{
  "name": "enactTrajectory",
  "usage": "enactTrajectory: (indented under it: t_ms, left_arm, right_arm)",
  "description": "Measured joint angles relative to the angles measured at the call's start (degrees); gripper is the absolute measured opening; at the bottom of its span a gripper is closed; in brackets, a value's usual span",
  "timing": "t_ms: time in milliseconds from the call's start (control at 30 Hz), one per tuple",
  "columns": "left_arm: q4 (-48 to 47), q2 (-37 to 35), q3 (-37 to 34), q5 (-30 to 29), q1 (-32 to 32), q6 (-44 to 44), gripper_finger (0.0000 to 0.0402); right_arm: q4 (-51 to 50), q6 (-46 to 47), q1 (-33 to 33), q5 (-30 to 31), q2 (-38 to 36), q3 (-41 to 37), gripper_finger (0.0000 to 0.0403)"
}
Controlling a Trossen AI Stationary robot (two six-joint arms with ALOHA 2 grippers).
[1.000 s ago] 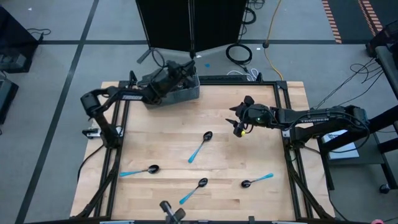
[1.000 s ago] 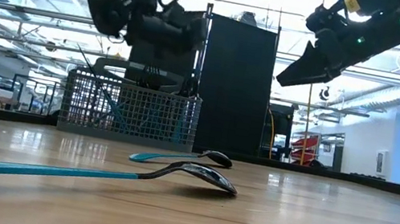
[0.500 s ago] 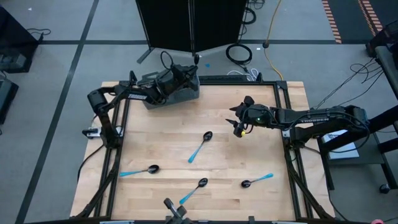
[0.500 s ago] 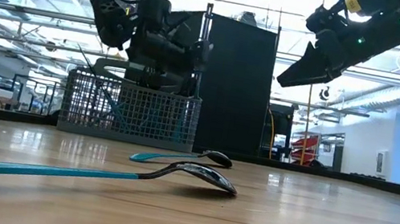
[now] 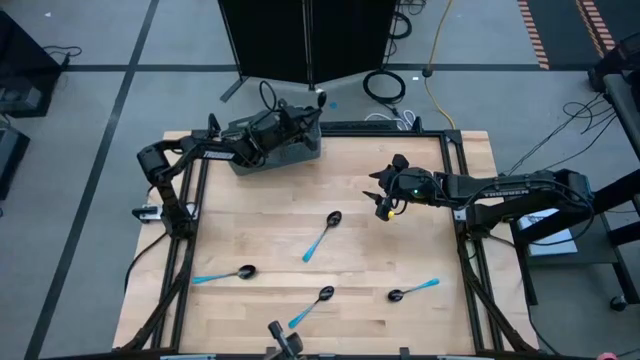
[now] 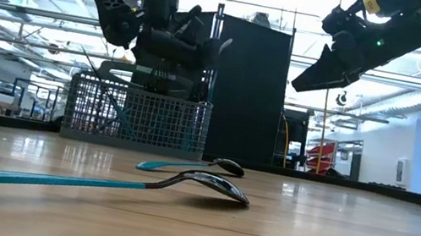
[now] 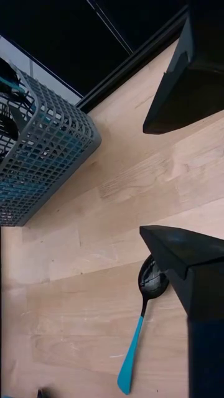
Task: Sort silverware
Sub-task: Put the blue spoon into the silverware basket
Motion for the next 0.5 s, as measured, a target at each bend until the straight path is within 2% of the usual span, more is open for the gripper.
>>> enactTrajectory:
  t_ms: [133,500]
  left_arm:
    - [-0.4,0.0,0.3,0.1,0.3,1.2,0.0]
    - [-13.0,-0.1,4.2,-1.6,0.6,1.1,0.0]
  right_arm:
    - [0.0,0.0,0.0,0.0,0.0,0.0,0.0249]
    - [0.0,0.0,0.0,0.0,0.0,0.0,0.0249]
